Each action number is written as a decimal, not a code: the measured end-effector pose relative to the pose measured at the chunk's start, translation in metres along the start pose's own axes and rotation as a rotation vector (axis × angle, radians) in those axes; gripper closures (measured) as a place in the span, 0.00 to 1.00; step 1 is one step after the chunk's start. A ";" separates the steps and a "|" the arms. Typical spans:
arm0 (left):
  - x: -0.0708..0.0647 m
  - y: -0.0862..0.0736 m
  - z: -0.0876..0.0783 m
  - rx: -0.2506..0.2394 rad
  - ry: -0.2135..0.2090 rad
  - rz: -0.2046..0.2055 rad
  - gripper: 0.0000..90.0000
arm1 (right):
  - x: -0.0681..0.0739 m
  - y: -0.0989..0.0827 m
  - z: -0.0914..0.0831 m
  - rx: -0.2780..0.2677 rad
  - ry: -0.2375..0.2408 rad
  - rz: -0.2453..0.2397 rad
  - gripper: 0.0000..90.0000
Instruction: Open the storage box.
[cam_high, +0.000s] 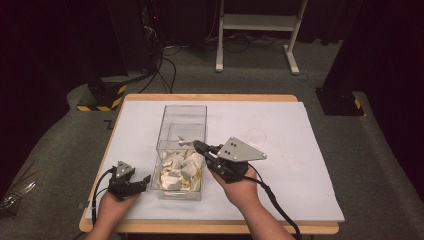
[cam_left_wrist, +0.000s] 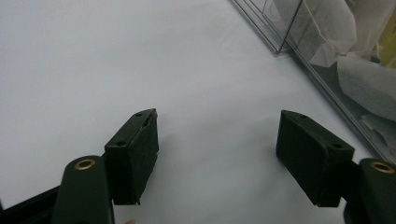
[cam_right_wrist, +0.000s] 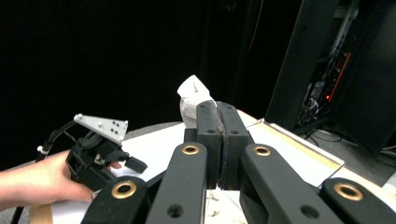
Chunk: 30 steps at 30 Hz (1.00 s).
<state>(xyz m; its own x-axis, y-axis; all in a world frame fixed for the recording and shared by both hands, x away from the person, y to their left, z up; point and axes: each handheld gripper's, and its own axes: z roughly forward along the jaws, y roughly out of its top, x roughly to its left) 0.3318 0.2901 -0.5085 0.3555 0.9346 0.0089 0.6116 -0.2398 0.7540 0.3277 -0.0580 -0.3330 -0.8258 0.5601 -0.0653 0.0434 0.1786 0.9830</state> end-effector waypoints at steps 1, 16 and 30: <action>0.000 0.000 0.000 0.000 0.000 0.000 0.33 | 0.000 0.002 -0.001 -0.004 -0.002 -0.002 0.99; 0.000 0.000 0.000 0.000 0.000 0.000 0.33 | -0.012 0.022 -0.018 -0.038 -0.041 -0.021 0.99; 0.000 0.000 0.000 0.000 -0.002 -0.005 0.33 | -0.022 0.018 -0.028 -0.004 -0.082 -0.025 0.99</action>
<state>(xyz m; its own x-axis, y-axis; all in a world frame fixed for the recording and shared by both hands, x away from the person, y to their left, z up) 0.3319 0.2901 -0.5085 0.3544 0.9351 0.0037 0.6130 -0.2354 0.7542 0.3307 -0.0897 -0.3088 -0.7780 0.6197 -0.1030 0.0211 0.1896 0.9816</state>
